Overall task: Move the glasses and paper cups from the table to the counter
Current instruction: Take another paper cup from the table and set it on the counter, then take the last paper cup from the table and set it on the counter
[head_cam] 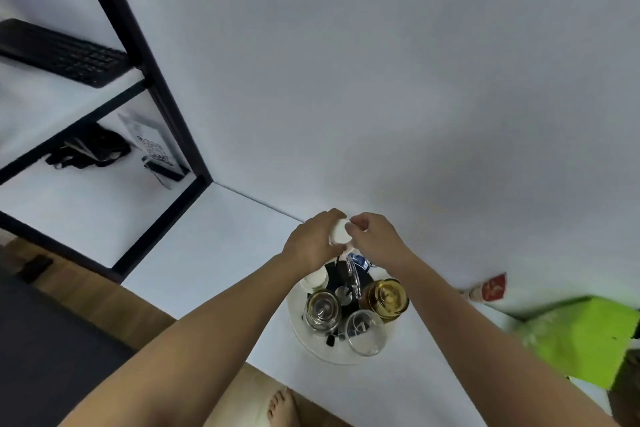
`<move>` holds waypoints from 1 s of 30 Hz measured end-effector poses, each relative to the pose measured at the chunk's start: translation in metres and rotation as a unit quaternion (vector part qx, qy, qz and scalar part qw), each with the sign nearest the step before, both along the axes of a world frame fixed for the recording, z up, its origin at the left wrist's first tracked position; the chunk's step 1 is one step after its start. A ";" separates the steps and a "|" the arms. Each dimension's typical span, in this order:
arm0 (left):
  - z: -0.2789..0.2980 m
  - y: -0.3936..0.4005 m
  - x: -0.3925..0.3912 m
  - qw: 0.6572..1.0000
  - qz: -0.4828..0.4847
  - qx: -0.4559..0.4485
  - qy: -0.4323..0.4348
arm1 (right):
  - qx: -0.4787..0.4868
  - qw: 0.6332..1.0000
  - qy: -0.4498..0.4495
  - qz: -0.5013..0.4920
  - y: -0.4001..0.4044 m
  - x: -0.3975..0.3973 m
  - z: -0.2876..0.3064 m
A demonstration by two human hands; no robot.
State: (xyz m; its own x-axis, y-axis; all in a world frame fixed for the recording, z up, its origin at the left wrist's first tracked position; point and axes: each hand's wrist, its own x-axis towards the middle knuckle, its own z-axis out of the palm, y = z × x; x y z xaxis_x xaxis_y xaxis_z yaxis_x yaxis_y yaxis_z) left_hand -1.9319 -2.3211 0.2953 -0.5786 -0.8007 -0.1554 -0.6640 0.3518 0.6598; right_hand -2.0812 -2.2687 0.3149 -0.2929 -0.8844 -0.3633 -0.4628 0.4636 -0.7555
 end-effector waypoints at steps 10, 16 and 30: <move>-0.041 -0.021 -0.002 0.994 -0.067 0.067 -0.062 | 0.090 0.990 0.082 0.070 -0.010 0.010 -0.031; -0.050 -0.022 -0.009 0.989 -0.084 0.093 -0.074 | 0.117 0.986 0.088 0.079 -0.010 0.012 -0.038; -0.042 -0.029 0.000 0.987 -0.116 0.083 -0.078 | 0.106 0.990 0.087 0.044 -0.007 0.015 -0.035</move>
State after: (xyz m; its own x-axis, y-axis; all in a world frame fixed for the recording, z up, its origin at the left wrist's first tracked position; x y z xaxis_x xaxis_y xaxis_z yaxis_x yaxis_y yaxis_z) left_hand -1.9323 -2.3497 0.2529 -0.7028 -0.6053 -0.3737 -0.6755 0.4030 0.6175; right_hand -2.0658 -2.2759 0.2799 -0.2924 -0.8185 -0.4945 -0.6225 0.5554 -0.5514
